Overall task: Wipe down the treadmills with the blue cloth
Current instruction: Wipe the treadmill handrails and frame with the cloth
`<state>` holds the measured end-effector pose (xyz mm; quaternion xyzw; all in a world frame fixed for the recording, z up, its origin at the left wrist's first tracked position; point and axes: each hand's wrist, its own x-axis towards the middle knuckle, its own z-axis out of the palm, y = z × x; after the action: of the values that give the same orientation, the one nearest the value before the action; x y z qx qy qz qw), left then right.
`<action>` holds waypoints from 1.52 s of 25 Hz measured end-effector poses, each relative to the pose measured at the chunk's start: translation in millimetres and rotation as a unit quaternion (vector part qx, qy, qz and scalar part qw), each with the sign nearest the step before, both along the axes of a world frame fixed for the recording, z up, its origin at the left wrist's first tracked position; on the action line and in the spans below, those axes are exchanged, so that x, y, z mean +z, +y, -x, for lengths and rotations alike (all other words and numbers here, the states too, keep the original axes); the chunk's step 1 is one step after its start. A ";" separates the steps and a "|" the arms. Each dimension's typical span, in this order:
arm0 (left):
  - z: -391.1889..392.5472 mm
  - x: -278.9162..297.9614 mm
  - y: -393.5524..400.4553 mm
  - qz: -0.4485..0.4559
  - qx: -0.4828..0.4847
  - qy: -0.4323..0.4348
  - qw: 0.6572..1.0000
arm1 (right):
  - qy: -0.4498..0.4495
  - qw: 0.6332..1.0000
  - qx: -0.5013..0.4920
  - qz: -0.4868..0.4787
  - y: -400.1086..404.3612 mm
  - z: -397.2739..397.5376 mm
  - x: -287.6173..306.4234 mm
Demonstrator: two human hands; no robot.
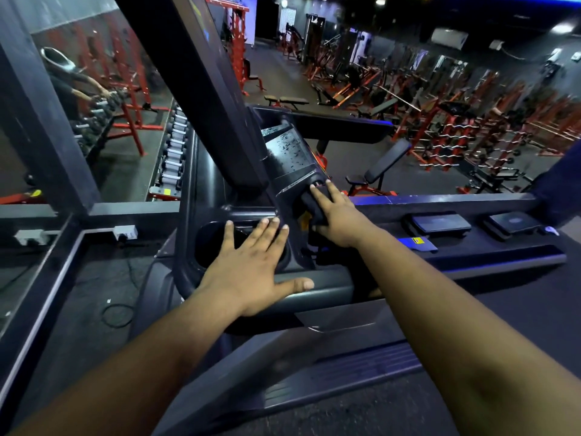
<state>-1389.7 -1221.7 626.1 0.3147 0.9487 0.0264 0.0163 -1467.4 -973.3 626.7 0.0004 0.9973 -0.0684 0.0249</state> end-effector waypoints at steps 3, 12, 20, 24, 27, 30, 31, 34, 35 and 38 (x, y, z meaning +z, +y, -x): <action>-2.2 -0.4 -1.4 -0.006 0.006 0.008 1.000 | -0.010 0.999 0.024 0.020 10.8 -10.7 3.0; -5.8 0.3 -7.9 -0.099 0.003 0.068 0.993 | 0.056 0.985 0.068 0.147 3.0 -96.4 88.1; 14.9 -15.3 -86.1 -0.100 -0.026 0.067 0.992 | 0.073 0.994 -0.058 -0.056 -121.2 -140.6 -4.6; 45.7 -18.8 -117.0 -0.125 -0.112 0.016 0.986 | 0.115 0.991 0.011 -0.069 -183.3 -138.6 -5.5; 67.1 -23.7 -140.5 -0.113 -0.125 -0.022 0.986 | 0.098 0.995 0.013 -0.035 -168.4 -136.9 -0.4; 75.7 -26.8 -148.4 -0.113 -0.142 -0.043 0.982 | 0.066 0.989 -0.128 -0.032 -162.4 -126.1 6.8; 76.9 -26.1 -149.5 -0.115 -0.150 -0.056 0.980 | 0.064 0.986 -0.148 -0.049 -182.6 -120.9 5.2; 80.5 -25.0 -151.8 -0.138 -0.165 -0.092 0.972 | 0.122 0.986 -0.090 -0.073 -242.8 -123.8 -9.1; 81.8 -25.2 -152.9 -0.141 -0.171 -0.102 0.970 | 0.147 0.986 -0.046 -0.069 -242.4 -131.9 -9.8; 86.5 -25.2 -155.4 -0.146 -0.180 -0.124 0.965 | 0.148 0.987 0.024 -0.062 -188.2 -146.6 -4.0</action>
<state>-1476.3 -1377.1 600.9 0.4739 0.8526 0.2000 0.0923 -1320.8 -1161.5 622.7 -0.0326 0.9921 -0.0051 -0.1211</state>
